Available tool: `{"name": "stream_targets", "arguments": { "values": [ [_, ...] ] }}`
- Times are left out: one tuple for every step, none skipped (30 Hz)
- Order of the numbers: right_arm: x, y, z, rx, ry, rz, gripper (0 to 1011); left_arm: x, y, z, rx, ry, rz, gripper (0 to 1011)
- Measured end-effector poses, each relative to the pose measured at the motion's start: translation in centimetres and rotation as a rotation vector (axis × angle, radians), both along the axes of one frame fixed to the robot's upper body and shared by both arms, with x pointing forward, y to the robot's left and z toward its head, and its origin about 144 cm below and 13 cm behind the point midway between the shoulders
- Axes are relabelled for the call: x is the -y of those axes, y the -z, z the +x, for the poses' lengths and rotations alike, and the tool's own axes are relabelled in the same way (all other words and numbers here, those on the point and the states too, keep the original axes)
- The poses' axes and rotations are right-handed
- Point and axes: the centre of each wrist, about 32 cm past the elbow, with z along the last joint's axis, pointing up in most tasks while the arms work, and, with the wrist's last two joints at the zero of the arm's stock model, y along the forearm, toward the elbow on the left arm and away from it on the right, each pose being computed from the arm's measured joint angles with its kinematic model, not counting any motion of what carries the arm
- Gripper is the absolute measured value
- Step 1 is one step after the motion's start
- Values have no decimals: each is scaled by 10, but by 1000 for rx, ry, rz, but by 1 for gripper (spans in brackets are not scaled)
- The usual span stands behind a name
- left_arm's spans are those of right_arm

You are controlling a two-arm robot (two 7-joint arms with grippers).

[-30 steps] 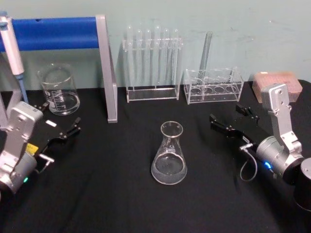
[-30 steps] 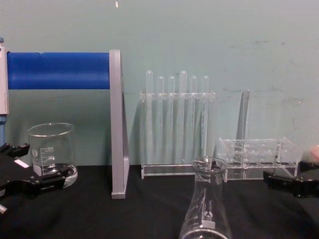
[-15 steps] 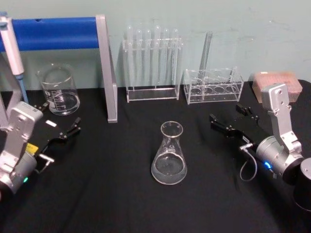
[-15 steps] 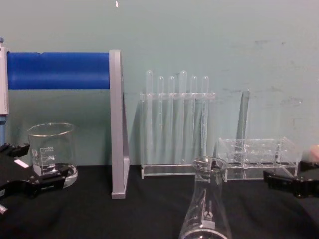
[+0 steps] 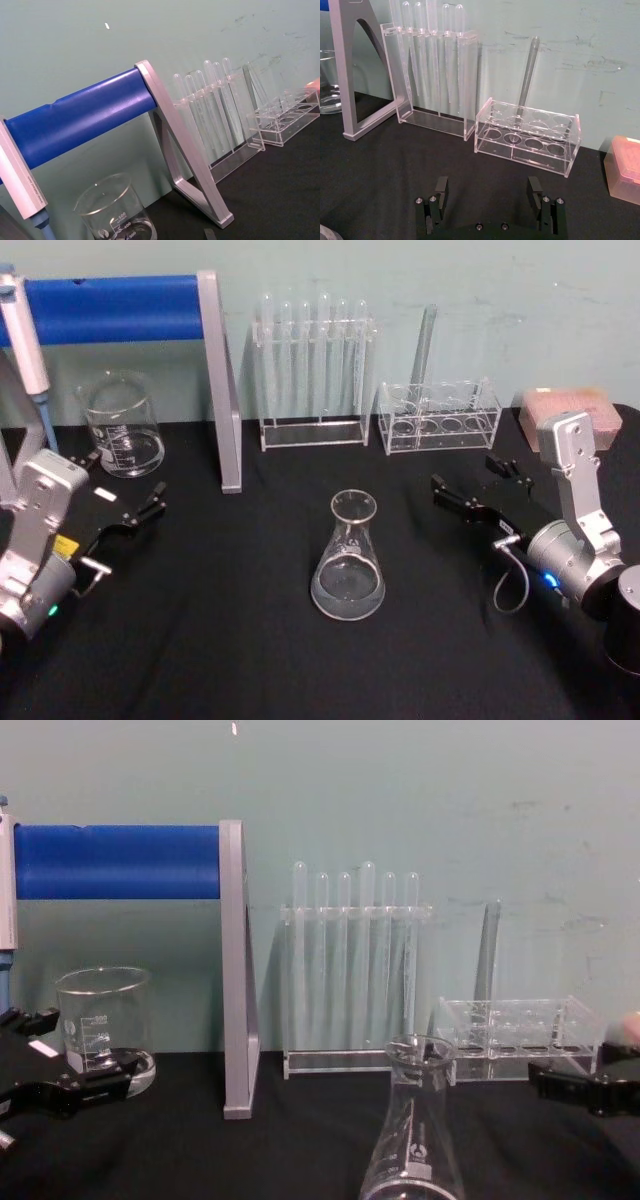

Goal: Grasp the erlenmeyer flask with one hand, shake it three times, then place it back.

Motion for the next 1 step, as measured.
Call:
{"name": "stream_targets", "arguments": {
  "values": [
    [0, 0, 0, 0, 0, 0, 1000, 0, 0, 0, 0, 0, 0, 1001]
  ]
}}
